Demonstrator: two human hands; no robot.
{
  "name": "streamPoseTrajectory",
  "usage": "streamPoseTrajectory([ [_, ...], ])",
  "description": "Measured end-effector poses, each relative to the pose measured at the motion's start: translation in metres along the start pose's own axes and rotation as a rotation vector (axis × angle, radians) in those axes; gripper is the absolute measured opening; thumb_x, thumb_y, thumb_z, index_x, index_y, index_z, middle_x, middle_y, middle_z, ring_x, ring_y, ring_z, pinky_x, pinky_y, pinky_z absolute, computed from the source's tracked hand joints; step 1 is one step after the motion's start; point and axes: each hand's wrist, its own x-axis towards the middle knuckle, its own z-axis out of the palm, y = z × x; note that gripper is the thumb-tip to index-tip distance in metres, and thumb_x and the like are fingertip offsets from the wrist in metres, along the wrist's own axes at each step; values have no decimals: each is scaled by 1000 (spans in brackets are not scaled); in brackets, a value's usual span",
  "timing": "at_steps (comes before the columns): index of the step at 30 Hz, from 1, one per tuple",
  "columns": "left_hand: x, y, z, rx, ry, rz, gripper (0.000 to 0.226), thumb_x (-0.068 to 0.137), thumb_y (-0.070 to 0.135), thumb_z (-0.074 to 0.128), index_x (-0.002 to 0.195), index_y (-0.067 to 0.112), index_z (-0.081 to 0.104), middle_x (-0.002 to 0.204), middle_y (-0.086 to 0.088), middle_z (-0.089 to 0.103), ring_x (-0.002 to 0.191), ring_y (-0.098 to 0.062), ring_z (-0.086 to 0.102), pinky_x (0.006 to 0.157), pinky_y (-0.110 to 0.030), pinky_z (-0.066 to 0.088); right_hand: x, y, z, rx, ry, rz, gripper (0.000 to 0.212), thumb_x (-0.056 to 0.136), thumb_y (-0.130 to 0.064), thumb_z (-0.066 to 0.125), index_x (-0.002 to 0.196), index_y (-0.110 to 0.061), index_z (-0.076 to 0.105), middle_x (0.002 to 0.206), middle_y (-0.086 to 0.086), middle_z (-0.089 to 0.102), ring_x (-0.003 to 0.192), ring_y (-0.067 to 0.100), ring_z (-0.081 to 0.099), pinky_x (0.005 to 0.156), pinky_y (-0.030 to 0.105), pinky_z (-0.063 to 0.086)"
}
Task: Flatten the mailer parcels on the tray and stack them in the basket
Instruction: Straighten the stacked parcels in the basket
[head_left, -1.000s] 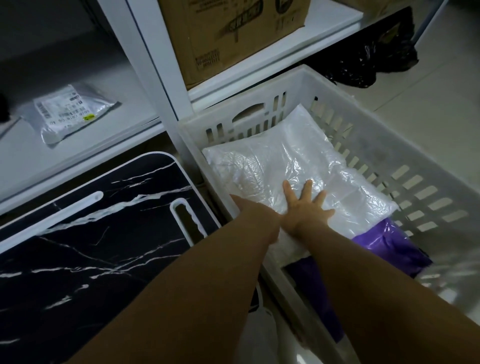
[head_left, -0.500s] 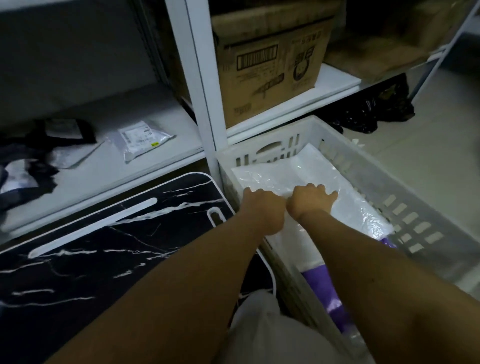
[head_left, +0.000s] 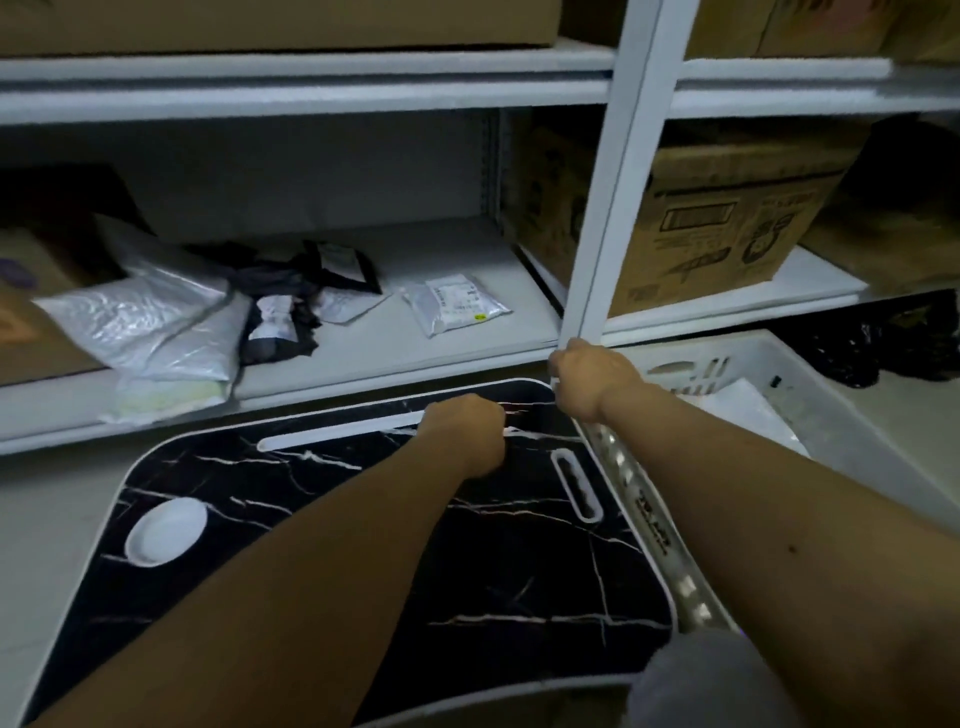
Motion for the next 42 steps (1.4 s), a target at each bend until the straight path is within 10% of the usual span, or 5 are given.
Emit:
streamPoseTrajectory([
  [8, -1, -123, 42, -83, 120, -276, 30, 92, 23, 47, 120, 15, 54, 120, -9, 56, 111, -28, 53, 86, -38, 45, 80, -129, 32, 122, 12, -161, 44, 101, -36, 37, 144, -28, 35, 157, 15, 12, 133, 35, 33, 105, 47, 36],
  [21, 20, -177, 91, -209, 205, -304, 28, 91, 19, 46, 116, 10, 53, 117, -11, 54, 109, -28, 50, 88, -38, 45, 160, -176, 77, 194, -16, 105, 44, 95, -18, 42, 139, -16, 37, 145, 2, 33, 130, 29, 31, 93, 48, 34],
  [42, -123, -106, 111, -323, 60, -516, 36, 88, 26, 49, 120, 10, 48, 123, -12, 51, 113, -31, 51, 89, -42, 46, -140, -218, 134, 260, 3, -325, 31, 89, -21, 49, 119, -20, 55, 122, -3, 54, 116, 22, 44, 93, 36, 37],
])
